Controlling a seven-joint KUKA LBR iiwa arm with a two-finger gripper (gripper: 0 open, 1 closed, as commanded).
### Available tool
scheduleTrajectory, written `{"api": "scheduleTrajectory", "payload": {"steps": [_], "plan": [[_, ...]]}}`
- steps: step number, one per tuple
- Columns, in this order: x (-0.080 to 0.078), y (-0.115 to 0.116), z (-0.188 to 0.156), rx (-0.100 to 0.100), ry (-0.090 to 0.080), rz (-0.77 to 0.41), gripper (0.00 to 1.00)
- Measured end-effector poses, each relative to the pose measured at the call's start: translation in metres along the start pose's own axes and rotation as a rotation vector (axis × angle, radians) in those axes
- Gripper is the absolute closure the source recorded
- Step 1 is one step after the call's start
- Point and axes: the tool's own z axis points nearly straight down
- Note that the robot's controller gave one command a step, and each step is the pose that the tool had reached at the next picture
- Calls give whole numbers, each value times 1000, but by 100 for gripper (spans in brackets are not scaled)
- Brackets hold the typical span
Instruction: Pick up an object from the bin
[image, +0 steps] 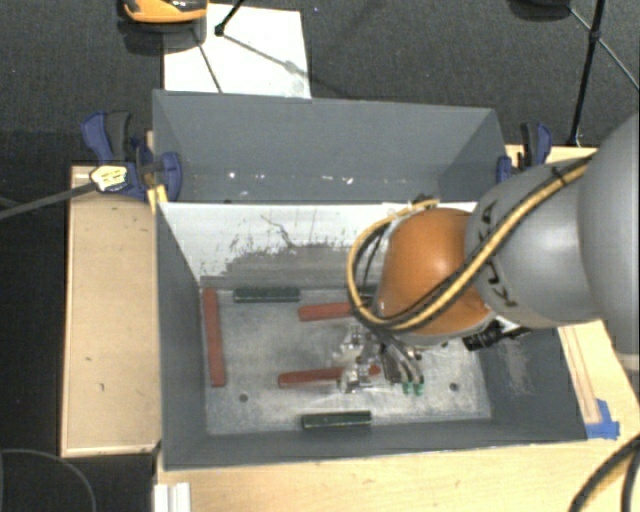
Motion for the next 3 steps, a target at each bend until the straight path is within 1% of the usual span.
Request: {"api": "scheduleTrajectory", "payload": {"steps": [1, 2, 3], "plan": [[0, 0, -24, 0, 0, 1, 100], [-1, 0, -44, -1, -8, 1, 100], [-2, 0, -53, -2, -12, 2, 100]]}}
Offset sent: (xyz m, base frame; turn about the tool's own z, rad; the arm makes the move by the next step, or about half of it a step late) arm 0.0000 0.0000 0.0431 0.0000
